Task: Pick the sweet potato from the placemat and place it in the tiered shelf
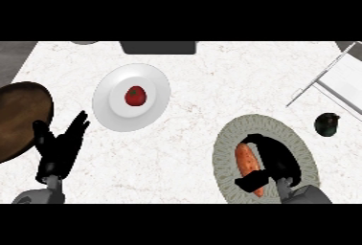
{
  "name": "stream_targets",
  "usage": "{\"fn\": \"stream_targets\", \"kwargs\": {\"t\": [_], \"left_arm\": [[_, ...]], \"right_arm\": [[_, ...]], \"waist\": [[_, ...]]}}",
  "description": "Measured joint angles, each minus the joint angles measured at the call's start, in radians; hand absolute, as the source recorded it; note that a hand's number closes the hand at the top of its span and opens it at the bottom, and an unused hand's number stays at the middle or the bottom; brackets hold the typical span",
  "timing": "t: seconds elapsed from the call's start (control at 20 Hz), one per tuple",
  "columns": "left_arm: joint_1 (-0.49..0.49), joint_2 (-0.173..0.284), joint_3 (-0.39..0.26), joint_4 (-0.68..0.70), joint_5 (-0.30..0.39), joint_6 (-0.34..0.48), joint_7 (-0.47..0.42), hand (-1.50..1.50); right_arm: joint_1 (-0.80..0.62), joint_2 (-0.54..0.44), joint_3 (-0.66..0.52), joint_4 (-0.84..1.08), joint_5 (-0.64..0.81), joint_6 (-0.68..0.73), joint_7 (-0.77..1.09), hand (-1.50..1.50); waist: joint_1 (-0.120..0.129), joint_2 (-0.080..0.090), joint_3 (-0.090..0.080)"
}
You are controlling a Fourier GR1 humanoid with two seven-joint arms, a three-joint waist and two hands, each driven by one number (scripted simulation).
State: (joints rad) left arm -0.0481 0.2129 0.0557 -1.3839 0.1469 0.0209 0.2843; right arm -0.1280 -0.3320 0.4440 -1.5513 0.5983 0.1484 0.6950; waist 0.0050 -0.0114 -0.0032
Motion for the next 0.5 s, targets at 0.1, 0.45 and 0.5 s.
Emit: {"fn": "stream_targets", "kwargs": {"t": [0.1,0.45,0.5], "left_arm": [[0.003,0.000,0.006,0.002,0.002,-0.006,-0.008,0.00],[-0.001,-0.008,0.014,0.008,-0.008,-0.010,-0.010,0.00],[0.003,-0.006,0.015,-0.004,-0.009,-0.010,0.001,0.00]], "right_arm": [[0.004,0.001,0.000,-0.002,-0.002,0.013,-0.029,1.50],[0.038,0.051,0.009,-0.040,0.030,-0.018,-0.095,1.50],[0.039,0.063,0.014,-0.048,0.036,-0.020,-0.098,1.50]], "waist": [[-0.003,-0.001,-0.001],[-0.008,-0.001,0.001],[-0.007,0.001,0.002]]}}
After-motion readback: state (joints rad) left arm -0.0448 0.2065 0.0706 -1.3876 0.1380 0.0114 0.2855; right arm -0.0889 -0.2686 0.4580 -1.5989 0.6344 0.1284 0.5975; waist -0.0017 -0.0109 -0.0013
